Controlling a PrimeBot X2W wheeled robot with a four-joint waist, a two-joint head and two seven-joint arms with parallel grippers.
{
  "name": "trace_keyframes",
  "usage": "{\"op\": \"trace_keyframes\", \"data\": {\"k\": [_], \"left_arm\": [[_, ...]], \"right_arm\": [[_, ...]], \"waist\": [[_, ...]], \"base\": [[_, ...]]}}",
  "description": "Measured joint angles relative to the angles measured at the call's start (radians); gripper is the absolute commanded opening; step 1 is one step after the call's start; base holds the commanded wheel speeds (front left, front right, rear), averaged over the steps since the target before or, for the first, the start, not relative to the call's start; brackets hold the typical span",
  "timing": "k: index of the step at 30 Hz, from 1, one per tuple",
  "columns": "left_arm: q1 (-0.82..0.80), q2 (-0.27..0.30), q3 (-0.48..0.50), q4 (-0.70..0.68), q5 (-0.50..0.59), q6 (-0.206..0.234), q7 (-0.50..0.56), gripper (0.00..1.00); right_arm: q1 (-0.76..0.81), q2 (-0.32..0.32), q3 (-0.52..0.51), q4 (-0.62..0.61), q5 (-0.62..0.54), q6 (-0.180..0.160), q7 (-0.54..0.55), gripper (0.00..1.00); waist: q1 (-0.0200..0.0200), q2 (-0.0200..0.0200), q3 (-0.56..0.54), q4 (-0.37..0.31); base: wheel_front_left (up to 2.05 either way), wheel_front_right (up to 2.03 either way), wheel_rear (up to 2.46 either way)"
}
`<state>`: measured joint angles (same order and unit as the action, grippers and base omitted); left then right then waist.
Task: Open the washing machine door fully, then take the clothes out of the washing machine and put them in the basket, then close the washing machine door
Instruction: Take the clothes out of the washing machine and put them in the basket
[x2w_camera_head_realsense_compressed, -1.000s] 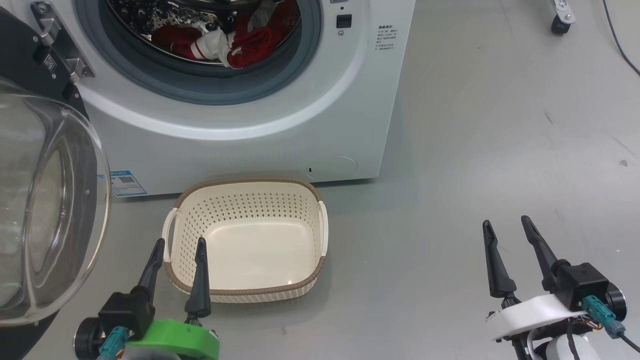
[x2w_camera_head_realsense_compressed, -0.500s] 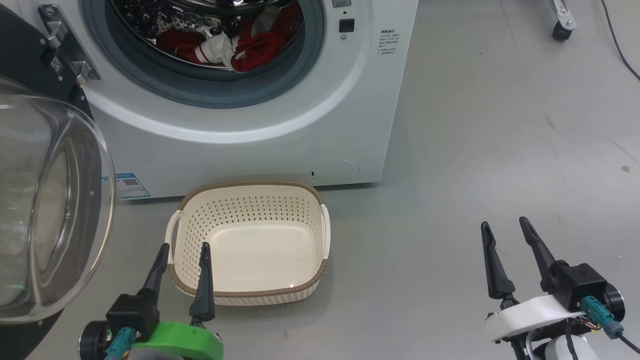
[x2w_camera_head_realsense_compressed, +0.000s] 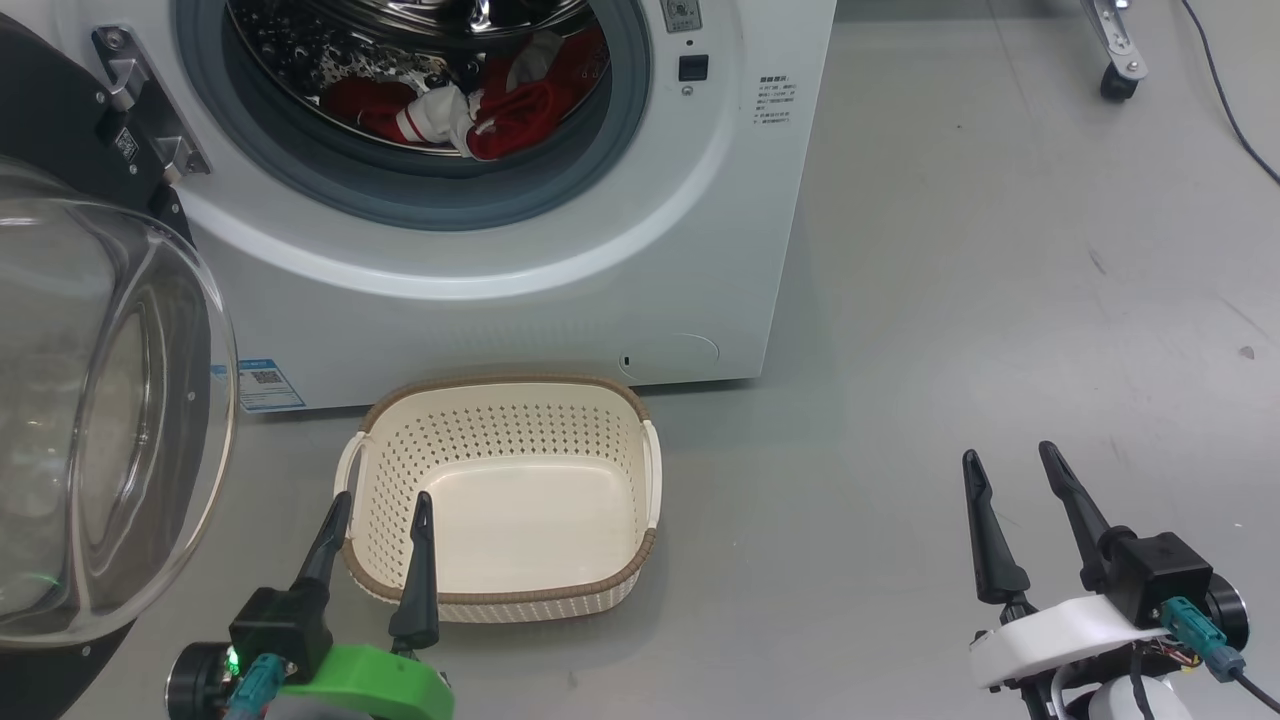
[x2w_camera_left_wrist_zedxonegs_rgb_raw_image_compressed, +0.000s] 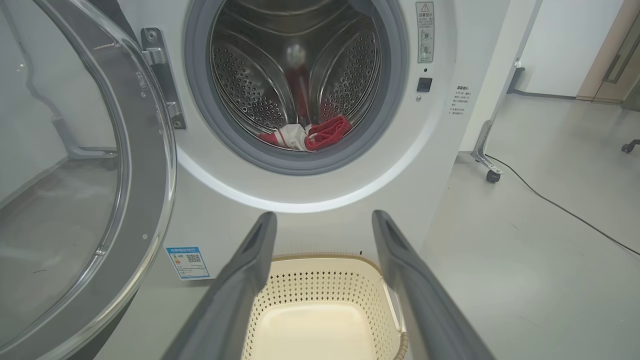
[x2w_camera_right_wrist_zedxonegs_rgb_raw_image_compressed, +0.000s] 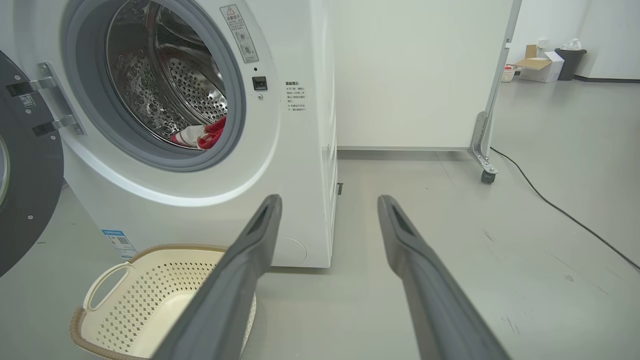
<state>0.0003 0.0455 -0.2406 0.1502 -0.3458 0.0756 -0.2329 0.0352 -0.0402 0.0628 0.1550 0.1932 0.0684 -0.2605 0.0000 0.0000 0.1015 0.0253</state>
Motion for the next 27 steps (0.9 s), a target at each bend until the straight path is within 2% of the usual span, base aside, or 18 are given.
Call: {"op": "trace_keyframes", "data": {"k": [27], "left_arm": [[0.000,0.000,-0.020,-0.010,-0.003,0.003,0.013,1.00]], "right_arm": [[0.010,0.000,0.003,-0.003,0.001,-0.009,0.000,1.00]], "waist": [[0.0000,0.0000,-0.007,0.010]], "base": [[0.10,-0.10,0.00]]}}
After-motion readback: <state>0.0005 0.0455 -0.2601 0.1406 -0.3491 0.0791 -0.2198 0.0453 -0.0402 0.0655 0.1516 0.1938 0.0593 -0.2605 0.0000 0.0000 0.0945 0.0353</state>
